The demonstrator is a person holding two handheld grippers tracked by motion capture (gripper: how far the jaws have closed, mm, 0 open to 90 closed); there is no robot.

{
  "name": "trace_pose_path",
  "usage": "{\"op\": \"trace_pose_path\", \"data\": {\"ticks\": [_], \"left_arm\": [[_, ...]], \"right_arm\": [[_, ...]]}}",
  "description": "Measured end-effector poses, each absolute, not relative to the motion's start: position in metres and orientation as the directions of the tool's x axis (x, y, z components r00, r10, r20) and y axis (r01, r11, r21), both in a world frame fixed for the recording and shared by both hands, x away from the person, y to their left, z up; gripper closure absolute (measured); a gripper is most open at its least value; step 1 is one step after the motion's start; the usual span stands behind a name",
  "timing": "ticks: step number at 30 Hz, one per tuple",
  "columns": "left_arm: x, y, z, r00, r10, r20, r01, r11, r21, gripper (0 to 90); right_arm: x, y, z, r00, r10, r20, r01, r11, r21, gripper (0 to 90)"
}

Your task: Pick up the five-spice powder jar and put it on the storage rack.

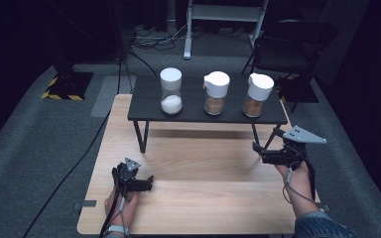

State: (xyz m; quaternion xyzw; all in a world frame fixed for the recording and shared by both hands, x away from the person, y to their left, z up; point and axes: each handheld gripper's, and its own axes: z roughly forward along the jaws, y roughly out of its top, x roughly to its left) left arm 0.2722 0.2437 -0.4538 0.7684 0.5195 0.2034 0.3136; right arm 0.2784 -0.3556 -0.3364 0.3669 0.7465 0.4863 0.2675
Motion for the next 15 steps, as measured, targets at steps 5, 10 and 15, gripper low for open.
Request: {"op": "trace_pose_path", "data": {"ticks": [5,10,15], "left_arm": [[0.272,0.244,-0.454,0.377,0.926,-0.013,0.671,-0.263,0.693,0.4],[0.272,0.244,-0.454,0.378,0.926,-0.013,0.670,-0.264,0.694,0.4],[0.272,0.244,-0.454,0.377,0.926,-0.013,0.671,-0.263,0.693,0.4]], "right_arm": [[0.277,-0.357,-0.348,-0.586,0.810,-0.032,0.312,0.262,0.913,3.8],[0.275,-0.357,-0.361,-0.583,0.812,-0.023,0.337,0.268,0.903,3.7],[0.275,-0.357,-0.372,-0.580,0.815,-0.015,0.360,0.273,0.892,3.7]]}}
